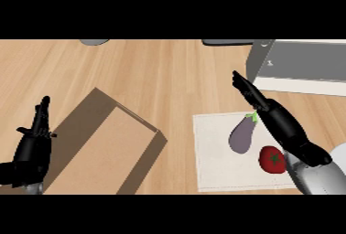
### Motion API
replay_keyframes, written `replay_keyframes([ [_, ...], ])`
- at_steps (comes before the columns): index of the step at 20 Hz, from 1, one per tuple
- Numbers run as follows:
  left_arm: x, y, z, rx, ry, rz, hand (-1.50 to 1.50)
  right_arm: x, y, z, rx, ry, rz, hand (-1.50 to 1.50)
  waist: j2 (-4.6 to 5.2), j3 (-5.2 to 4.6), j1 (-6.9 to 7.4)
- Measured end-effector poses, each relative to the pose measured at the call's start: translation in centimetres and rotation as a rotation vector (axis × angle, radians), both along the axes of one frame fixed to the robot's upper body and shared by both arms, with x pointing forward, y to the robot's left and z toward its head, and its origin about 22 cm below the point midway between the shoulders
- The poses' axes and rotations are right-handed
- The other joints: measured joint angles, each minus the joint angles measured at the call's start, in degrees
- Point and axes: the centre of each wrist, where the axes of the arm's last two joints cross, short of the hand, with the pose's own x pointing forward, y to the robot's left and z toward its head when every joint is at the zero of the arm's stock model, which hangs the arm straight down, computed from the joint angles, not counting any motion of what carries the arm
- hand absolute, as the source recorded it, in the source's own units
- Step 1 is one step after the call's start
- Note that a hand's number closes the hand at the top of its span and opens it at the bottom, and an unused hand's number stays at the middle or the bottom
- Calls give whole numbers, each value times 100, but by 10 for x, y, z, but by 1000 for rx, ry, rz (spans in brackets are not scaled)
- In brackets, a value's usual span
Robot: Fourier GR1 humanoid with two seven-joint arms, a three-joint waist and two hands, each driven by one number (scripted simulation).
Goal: Pick the eggplant from the placemat and place it in the tiered shelf
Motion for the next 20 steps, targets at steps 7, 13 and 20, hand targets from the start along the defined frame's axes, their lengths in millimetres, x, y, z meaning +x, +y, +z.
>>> replay_keyframes([
  [7,-17,0,31,-46,-52,-17,0,5,-29,-57,178,467,-319,-150,211,-171,52],
  [13,-23,-3,41,-84,-8,-13,0,26,-54,-72,438,831,-612,-150,209,-271,-40],
  [20,0,-16,50,-86,24,-4,0,72,-97,-16,326,1029,-442,-150,223,-361,-64],
])
